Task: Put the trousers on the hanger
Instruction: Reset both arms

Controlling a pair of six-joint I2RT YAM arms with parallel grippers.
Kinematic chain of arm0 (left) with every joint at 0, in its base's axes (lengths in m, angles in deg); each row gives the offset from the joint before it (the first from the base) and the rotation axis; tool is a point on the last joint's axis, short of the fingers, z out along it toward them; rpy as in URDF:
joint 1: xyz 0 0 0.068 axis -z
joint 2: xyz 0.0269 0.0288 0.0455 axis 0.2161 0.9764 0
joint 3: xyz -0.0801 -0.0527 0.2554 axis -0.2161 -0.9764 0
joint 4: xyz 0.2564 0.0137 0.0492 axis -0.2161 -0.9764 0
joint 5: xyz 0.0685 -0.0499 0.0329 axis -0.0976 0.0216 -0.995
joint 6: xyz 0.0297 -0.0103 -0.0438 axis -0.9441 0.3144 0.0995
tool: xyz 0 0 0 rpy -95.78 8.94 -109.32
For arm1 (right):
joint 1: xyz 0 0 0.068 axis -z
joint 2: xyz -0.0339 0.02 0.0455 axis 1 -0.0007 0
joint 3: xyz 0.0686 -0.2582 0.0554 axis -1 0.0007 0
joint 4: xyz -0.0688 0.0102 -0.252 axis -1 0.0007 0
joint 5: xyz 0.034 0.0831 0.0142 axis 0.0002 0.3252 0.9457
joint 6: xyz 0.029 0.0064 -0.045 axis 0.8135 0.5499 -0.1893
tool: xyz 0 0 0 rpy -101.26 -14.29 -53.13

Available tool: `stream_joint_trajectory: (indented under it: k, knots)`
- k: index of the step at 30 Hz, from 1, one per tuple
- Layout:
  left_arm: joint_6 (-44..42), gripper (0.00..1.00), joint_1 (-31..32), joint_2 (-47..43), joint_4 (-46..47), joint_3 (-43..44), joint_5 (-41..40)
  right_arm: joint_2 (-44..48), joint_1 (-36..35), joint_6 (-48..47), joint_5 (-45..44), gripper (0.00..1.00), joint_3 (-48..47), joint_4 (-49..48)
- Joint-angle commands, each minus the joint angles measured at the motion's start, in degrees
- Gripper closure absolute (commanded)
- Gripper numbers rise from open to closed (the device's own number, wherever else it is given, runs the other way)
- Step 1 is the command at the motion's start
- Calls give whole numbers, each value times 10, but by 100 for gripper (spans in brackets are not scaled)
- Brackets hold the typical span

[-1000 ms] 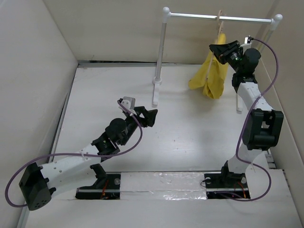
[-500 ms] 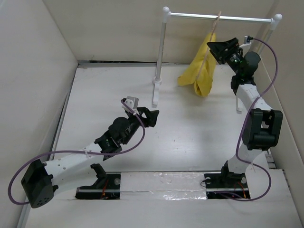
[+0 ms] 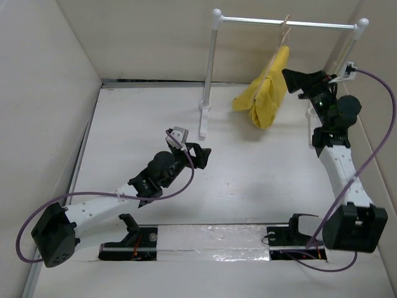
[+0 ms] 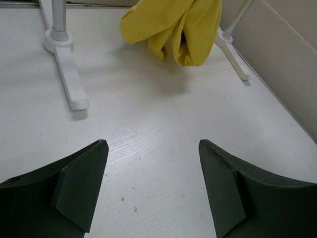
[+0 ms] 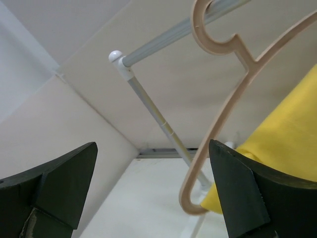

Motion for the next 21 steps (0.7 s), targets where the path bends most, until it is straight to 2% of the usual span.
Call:
stream_joint_trajectory:
  k: [1, 8, 14, 17, 21]
  knots:
    - [-9, 28, -3, -6, 37, 18, 25, 104, 4, -105, -59, 0, 57, 18]
    - [-5, 28, -3, -41, 73, -12, 22, 319, -2, -152, -14, 0, 208, 84]
    - [-2, 28, -3, -69, 90, -32, 18, 507, -2, -196, -31, 0, 301, 262]
    - [-2, 29, -3, -69, 103, -39, 19, 549, -8, -182, -37, 0, 359, 270]
    - [0, 30, -3, -53, 82, -22, 19, 537, -8, -199, -31, 0, 358, 296]
